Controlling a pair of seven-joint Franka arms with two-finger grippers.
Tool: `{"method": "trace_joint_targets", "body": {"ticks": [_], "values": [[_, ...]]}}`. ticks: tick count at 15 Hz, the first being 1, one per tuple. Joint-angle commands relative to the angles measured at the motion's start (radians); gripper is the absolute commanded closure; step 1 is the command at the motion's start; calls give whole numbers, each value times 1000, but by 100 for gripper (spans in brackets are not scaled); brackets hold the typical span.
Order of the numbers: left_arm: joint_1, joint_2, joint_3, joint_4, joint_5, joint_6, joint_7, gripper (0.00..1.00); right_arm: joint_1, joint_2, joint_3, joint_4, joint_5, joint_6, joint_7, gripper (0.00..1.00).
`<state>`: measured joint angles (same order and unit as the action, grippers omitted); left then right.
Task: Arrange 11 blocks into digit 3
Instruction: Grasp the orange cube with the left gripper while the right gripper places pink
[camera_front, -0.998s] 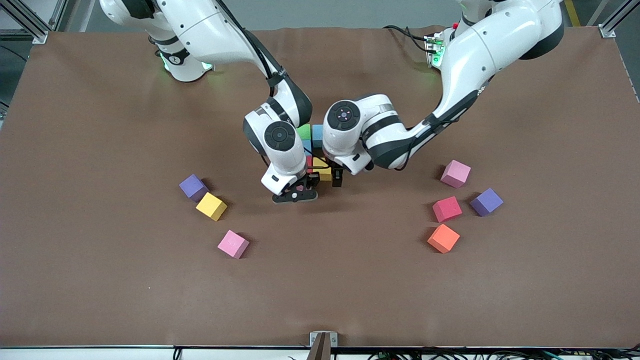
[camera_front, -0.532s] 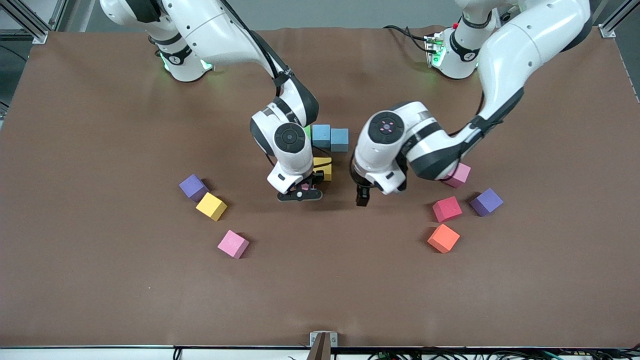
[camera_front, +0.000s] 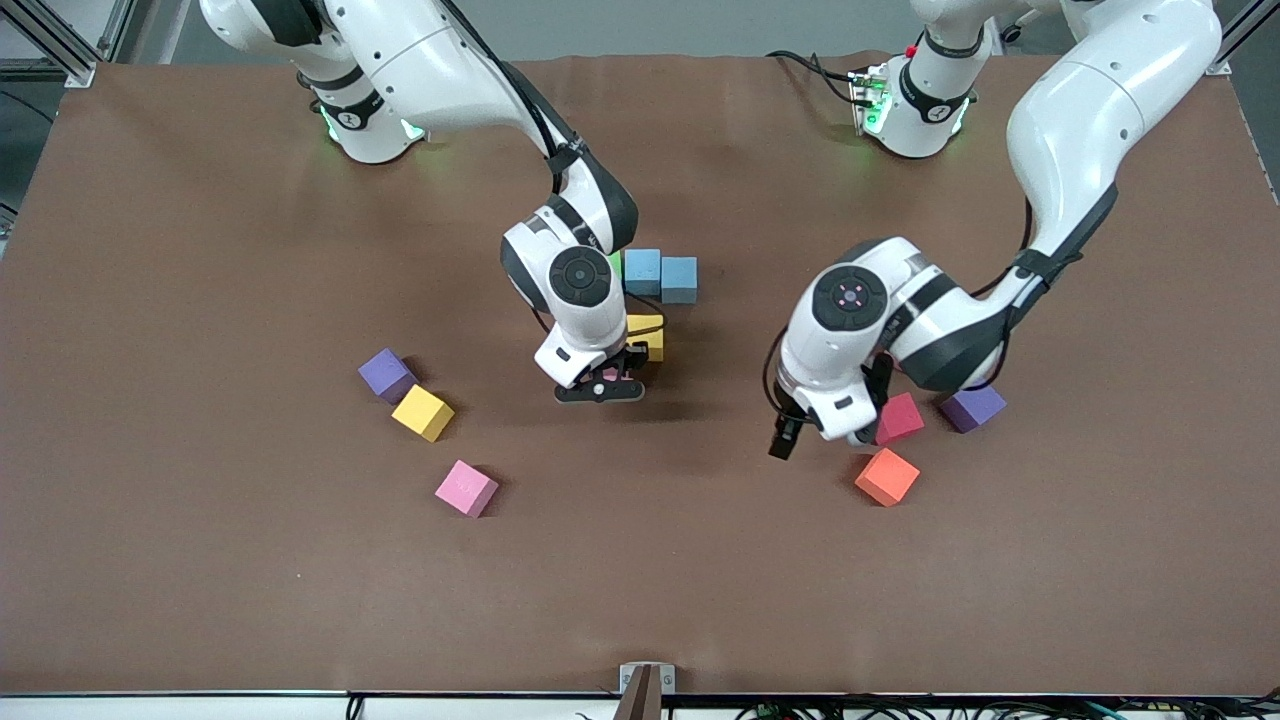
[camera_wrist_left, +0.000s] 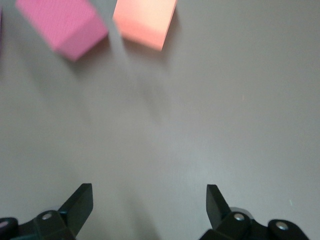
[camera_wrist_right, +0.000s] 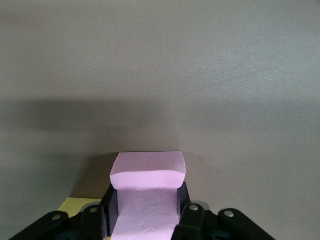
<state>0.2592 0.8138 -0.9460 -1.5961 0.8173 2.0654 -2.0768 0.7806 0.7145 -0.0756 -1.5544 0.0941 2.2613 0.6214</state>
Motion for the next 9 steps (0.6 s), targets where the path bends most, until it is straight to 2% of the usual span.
{"method": "trace_joint_targets", "body": {"ticks": [1,9], "values": [[-17,11,67,56,17,-13,114,0,5,8,-4,17,1,-14,15,97],[-15,33,202,105,8,1,381,0,5,6,-4,14,1,-16,20,97]]}}
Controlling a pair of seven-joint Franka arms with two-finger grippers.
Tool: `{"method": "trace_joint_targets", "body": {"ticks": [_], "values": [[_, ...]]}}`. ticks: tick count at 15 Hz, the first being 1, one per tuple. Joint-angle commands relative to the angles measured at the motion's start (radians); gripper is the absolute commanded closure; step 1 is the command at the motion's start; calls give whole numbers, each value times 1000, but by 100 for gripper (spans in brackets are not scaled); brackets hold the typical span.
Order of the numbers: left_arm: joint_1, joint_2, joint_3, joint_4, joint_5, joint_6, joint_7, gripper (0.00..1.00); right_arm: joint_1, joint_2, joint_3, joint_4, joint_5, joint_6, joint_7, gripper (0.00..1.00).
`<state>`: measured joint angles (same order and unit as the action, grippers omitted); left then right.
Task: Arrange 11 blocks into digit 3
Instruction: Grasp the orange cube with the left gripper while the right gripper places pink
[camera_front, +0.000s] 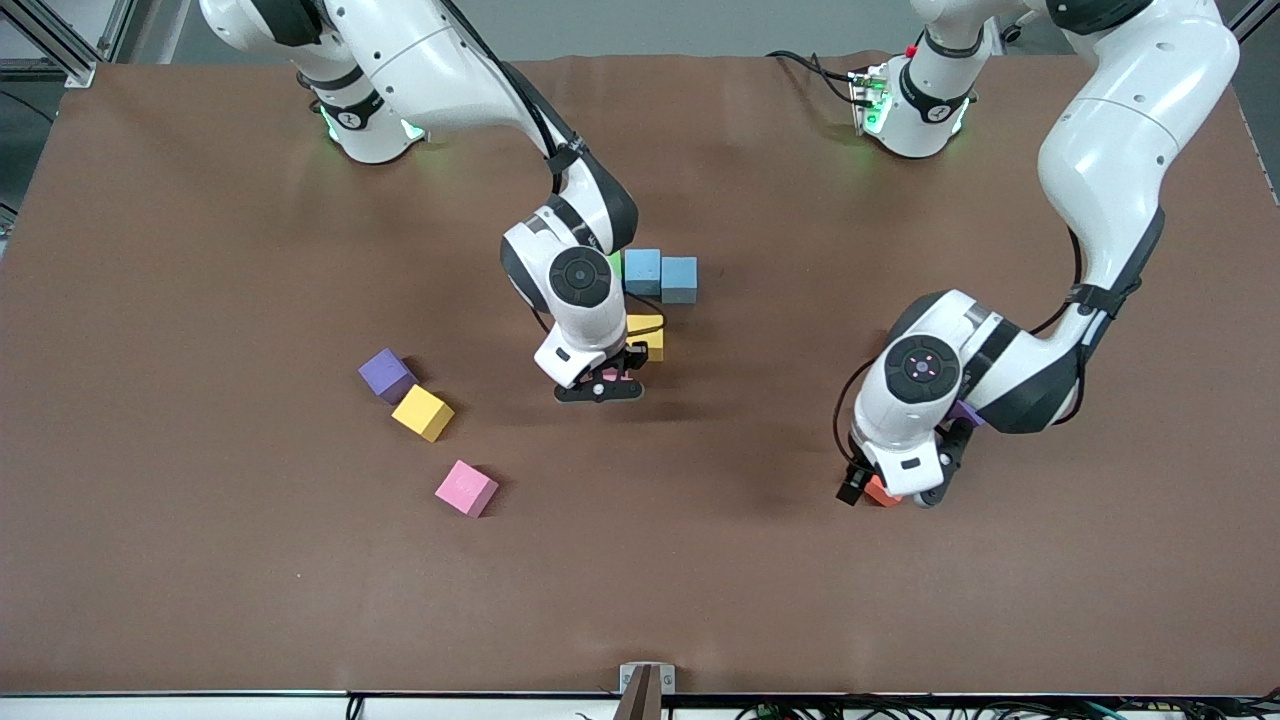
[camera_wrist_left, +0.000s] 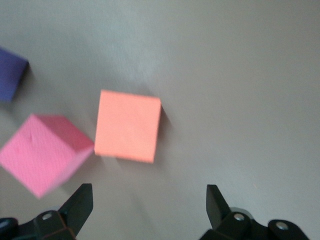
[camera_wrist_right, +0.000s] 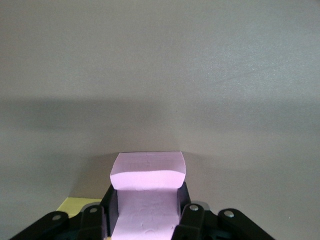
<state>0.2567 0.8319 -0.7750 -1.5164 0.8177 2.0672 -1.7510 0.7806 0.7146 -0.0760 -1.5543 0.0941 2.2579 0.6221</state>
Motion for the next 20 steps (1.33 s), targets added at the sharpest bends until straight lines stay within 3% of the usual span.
{"method": "trace_joint_targets", "body": {"ticks": [1,3,4,5,6,14,20], "values": [[-13,16,46,27,8,4,77,0,5,6,-4,14,3,-12,19,96],[1,26,54,27,5,42,108,0,5,8,-4,14,4,-12,30,88],[4,32,56,28,3,57,123,0,5,6,-5,14,1,-11,33,37],[12,39,56,33,3,71,136,0,6,8,-4,14,3,-11,34,8],[16,45,56,33,0,80,142,0,6,8,-4,16,3,-11,34,0],[39,62,63,25,0,86,145,0,-14,-10,-7,19,3,-40,22,0],[39,79,65,12,-3,125,143,0,-136,-161,-16,13,-5,-277,36,0]]}}
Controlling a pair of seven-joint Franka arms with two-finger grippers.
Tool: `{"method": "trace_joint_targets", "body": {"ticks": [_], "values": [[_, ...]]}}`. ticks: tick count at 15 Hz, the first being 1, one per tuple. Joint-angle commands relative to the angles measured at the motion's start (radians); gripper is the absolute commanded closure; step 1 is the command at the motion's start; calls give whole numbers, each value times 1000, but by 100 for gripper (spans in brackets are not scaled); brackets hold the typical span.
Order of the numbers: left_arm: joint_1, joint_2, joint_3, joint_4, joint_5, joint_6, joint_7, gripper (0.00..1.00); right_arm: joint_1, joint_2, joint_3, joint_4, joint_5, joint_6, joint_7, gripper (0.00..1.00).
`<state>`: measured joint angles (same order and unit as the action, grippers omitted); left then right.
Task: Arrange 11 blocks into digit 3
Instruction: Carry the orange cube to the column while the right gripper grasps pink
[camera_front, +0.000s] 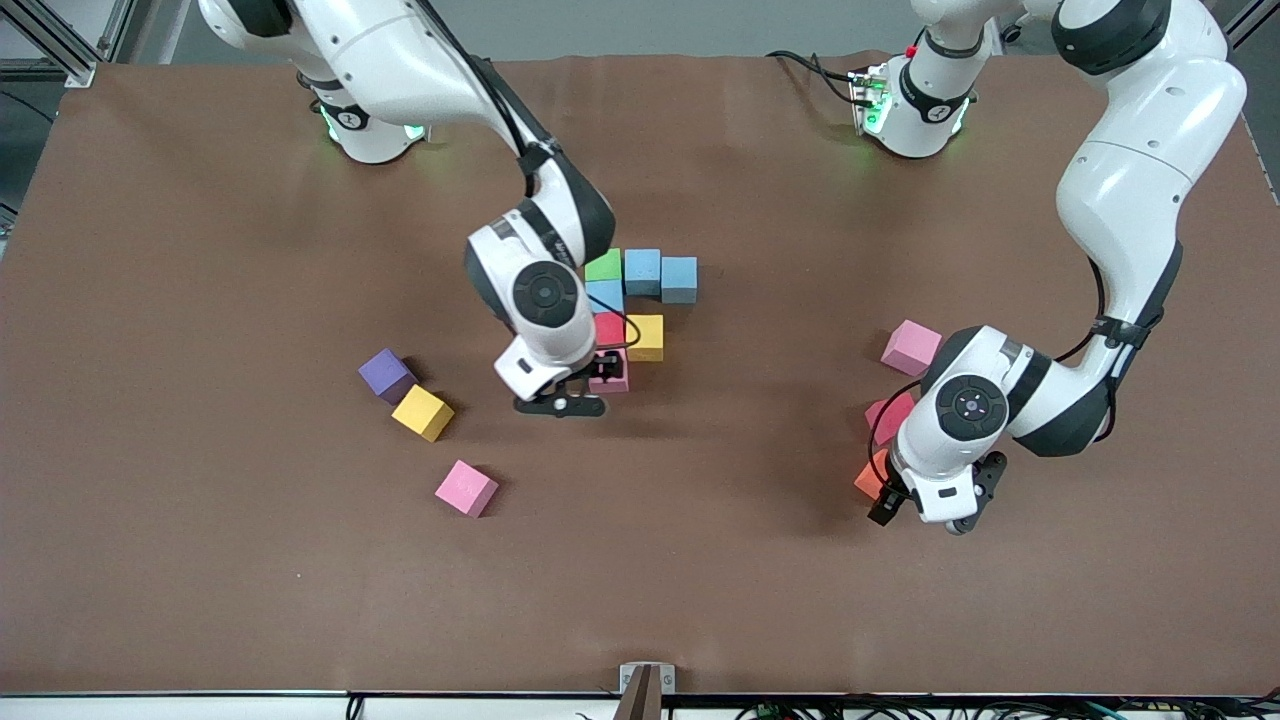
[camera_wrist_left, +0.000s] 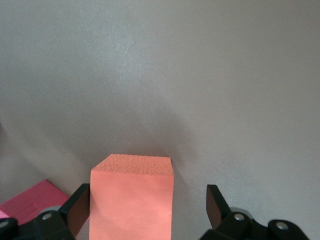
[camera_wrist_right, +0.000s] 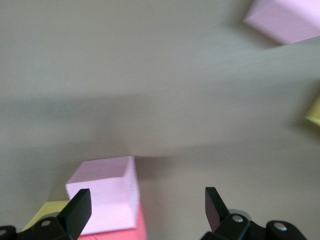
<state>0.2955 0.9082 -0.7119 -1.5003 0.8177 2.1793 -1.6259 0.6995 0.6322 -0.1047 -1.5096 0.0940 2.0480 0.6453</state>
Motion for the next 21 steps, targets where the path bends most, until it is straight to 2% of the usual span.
{"method": "trace_joint_targets", "body": {"ticks": [1,2,5,6,9,10,13,16,18,21], "values": [[-1,3,6,-6,-3,14,17,0,-76,-97,8,-27,-16,-104,10,0],[-1,5,6,-6,-3,14,18,1,-96,-109,-16,-27,-17,-126,10,0],[-1,5,6,-6,-3,14,17,46,-101,-146,-108,-27,-17,-205,5,0],[-4,3,6,-5,-3,14,11,54,-101,-161,-128,-32,-17,-225,13,0],[-27,-6,6,0,-38,7,-37,70,-129,-184,-139,-63,-11,-255,19,0],[-41,-11,6,2,-48,4,-82,73,-132,-184,-141,-78,-11,-253,19,0],[-70,-29,-3,-3,-51,-64,-314,74,-150,-186,-141,-153,-10,-185,48,0],[-67,-60,-70,-75,-51,-96,-587,74,-152,-187,-142,-239,-10,-56,106,0],[-67,-78,-113,-127,-51,-98,-763,74,-150,-177,-142,-232,-11,4,200,0],[-78,-120,-164,-234,-45,-99,-929,74,-155,-117,-141,-193,-17,112,197,0]]}}
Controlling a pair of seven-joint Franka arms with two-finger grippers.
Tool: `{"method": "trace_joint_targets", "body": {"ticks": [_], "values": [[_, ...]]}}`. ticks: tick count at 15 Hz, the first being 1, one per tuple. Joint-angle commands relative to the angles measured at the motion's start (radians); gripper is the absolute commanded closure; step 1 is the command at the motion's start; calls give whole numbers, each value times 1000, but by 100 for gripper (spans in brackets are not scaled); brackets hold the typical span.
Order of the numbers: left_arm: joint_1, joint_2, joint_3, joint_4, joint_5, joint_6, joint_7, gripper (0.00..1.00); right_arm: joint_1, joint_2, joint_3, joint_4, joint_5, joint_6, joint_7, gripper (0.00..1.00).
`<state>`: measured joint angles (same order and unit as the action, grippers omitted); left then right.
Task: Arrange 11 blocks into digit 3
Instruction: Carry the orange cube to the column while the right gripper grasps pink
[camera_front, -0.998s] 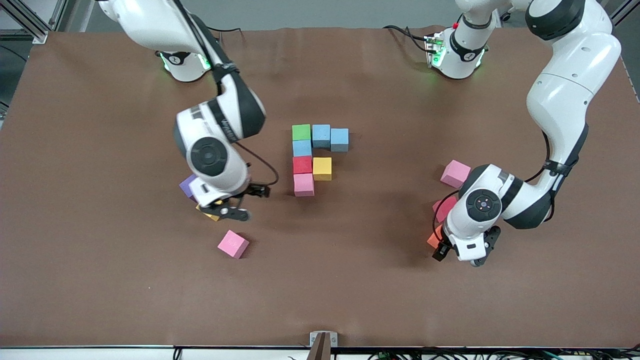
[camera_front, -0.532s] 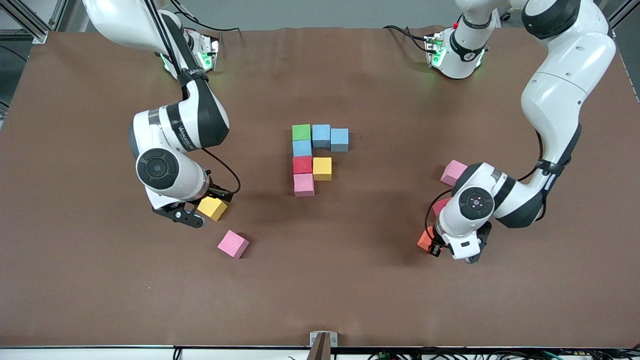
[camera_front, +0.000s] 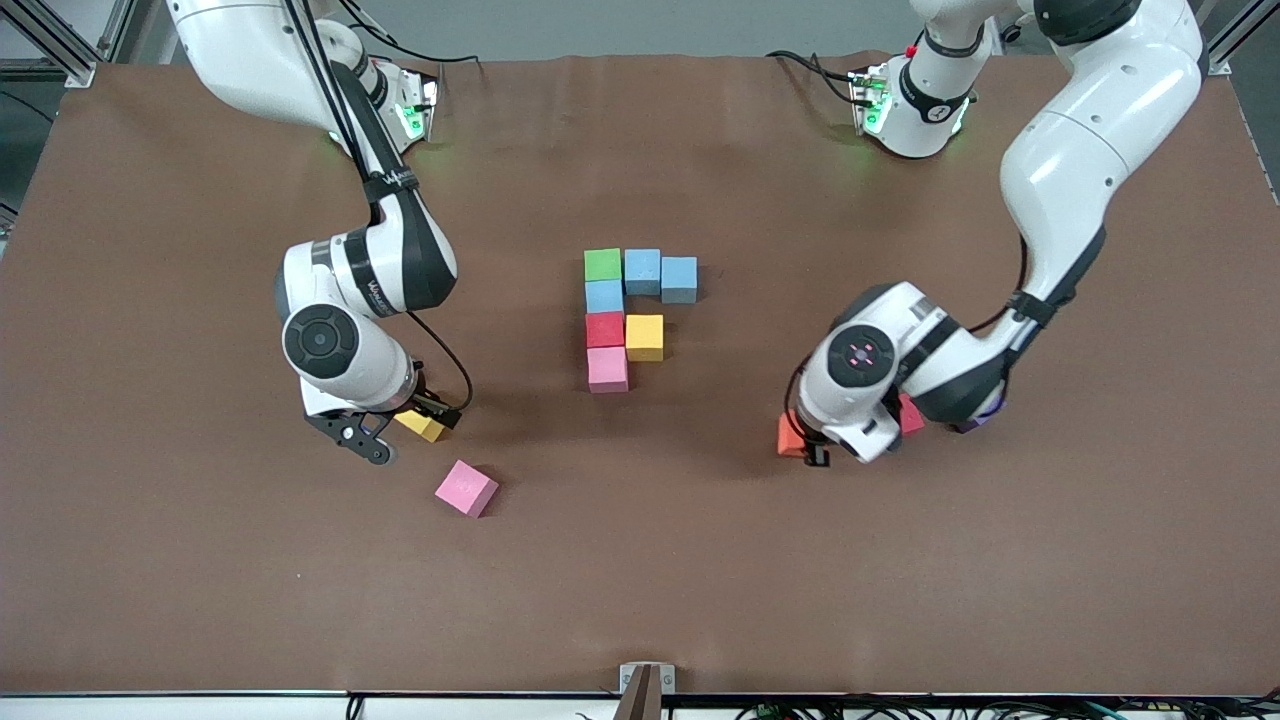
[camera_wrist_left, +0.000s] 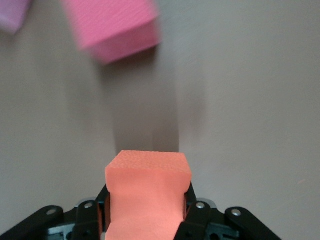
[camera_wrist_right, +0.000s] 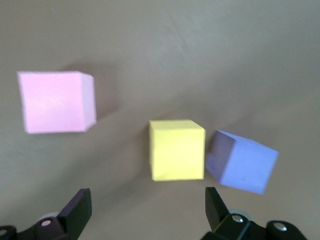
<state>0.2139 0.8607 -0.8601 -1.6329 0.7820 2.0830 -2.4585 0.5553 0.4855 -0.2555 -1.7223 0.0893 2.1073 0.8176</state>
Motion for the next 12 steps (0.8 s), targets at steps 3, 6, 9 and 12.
{"method": "trace_joint_targets", "body": {"ticks": [3,6,9,12], "values": [[-1,-86,-75,-186,0,-3,-219,74,-14,172,10,209,-2,53,21,0],[-86,-74,-80,-197,2,-8,-341,74,-70,225,33,288,12,63,15,0],[-155,-65,-71,-163,-1,-8,-392,74,-80,277,36,340,12,65,18,0],[-208,-43,-50,-134,-7,-6,-401,74,-86,306,38,369,20,71,23,0]]}}
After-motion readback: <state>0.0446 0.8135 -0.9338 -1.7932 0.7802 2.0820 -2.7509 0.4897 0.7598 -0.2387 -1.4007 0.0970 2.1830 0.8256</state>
